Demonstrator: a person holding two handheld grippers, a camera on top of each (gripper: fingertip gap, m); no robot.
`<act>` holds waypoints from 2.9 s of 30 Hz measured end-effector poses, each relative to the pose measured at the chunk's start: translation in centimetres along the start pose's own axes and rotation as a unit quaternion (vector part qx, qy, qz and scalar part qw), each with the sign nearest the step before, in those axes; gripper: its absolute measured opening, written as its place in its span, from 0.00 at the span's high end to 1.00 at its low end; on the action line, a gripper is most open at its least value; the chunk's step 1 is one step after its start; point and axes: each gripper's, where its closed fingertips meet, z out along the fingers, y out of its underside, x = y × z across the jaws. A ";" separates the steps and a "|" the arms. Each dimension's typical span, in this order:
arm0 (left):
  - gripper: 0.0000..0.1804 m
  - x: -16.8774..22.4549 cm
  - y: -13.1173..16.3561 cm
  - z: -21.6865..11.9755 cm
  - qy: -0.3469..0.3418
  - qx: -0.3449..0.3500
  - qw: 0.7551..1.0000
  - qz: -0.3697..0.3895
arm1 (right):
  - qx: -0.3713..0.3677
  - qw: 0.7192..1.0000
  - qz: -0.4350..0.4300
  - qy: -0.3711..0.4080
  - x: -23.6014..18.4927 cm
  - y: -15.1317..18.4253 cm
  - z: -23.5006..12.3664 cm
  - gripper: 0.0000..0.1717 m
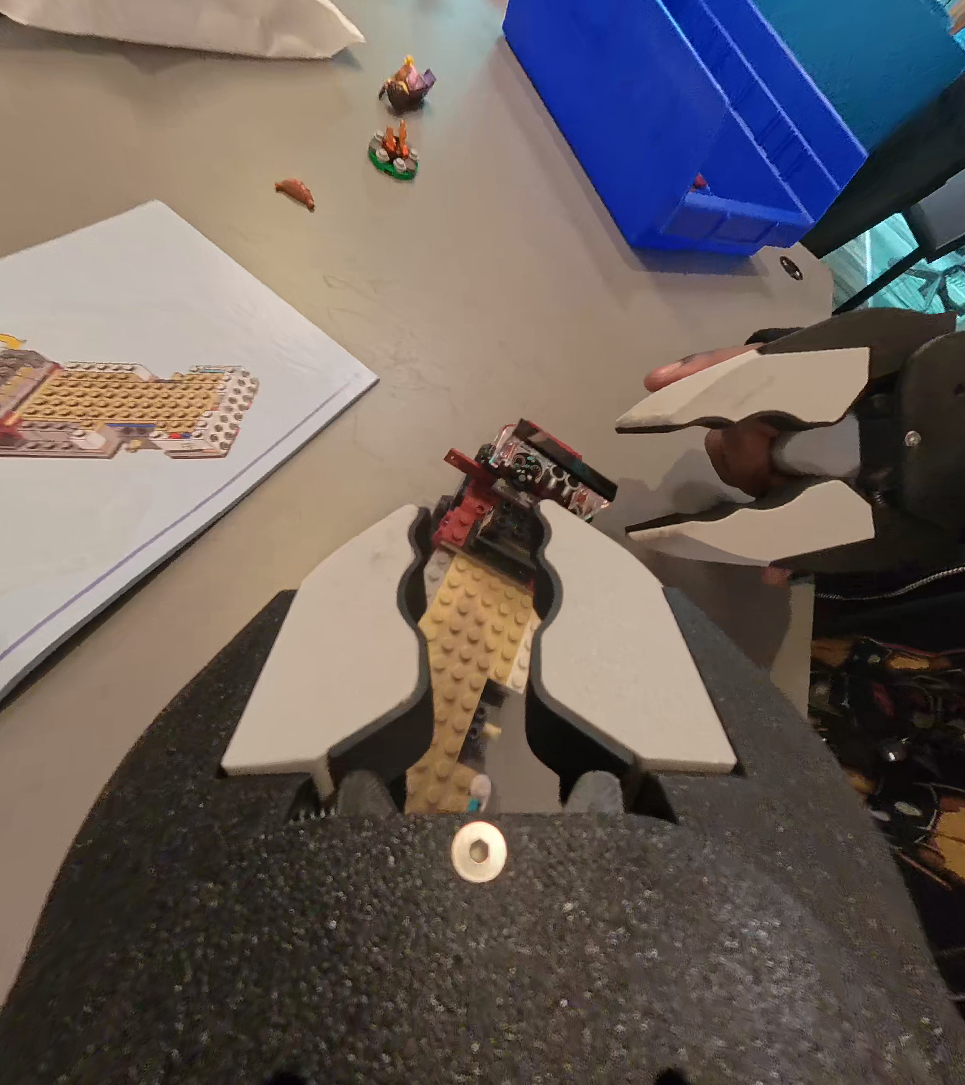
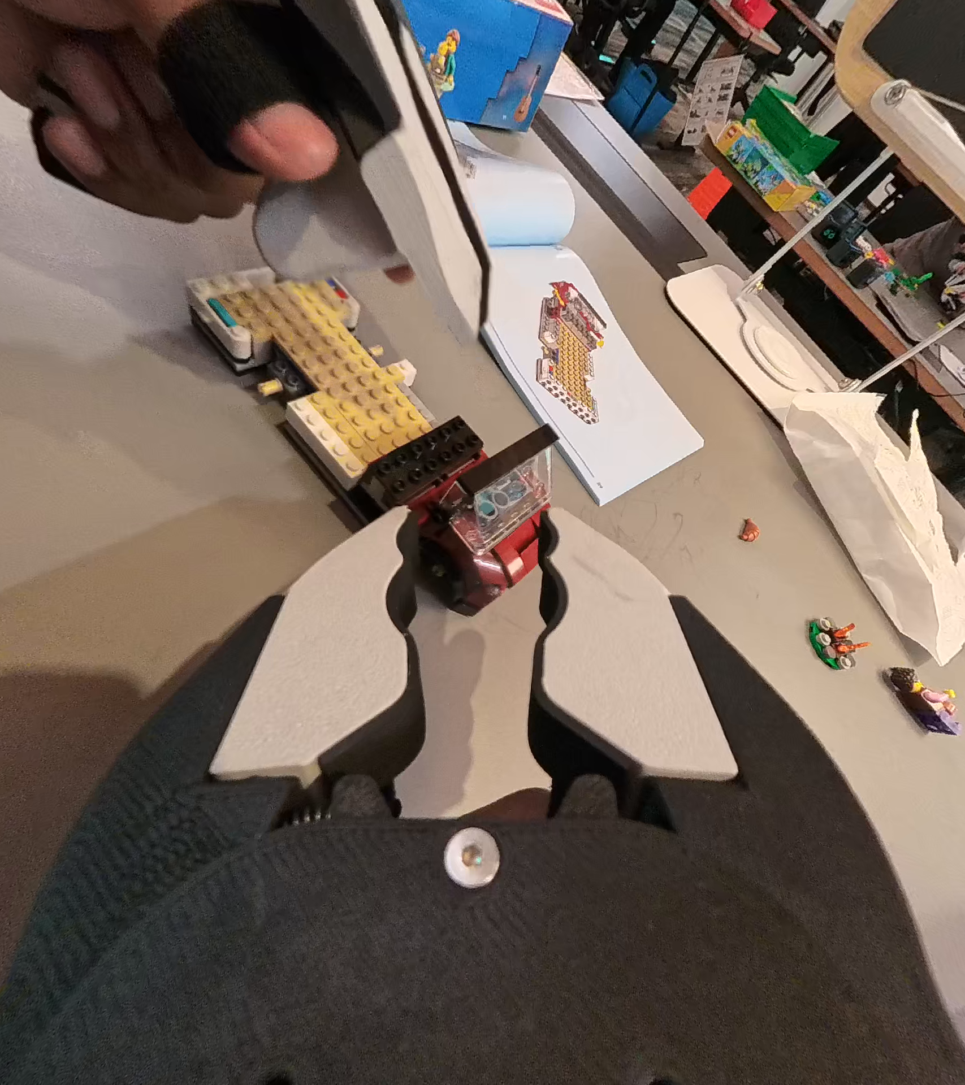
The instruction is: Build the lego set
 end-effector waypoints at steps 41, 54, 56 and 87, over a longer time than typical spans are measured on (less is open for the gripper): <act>0.71 0.0 7.6 -4.4 0.048 -0.079 0.993 0.078 | -0.065 0.996 0.008 -0.054 4.6 3.7 2.9 0.71; 0.73 4.1 8.1 -3.6 0.104 -0.082 0.987 0.090 | -0.083 0.996 0.017 -0.025 6.5 4.5 2.2 0.71; 0.73 3.7 7.5 -3.7 0.096 -0.068 0.990 0.079 | -0.081 0.996 0.026 -0.028 6.0 4.4 1.4 0.72; 0.75 1.6 4.4 -0.1 0.039 -0.053 0.998 0.015 | -0.073 0.991 0.108 -0.011 2.5 4.2 1.5 0.73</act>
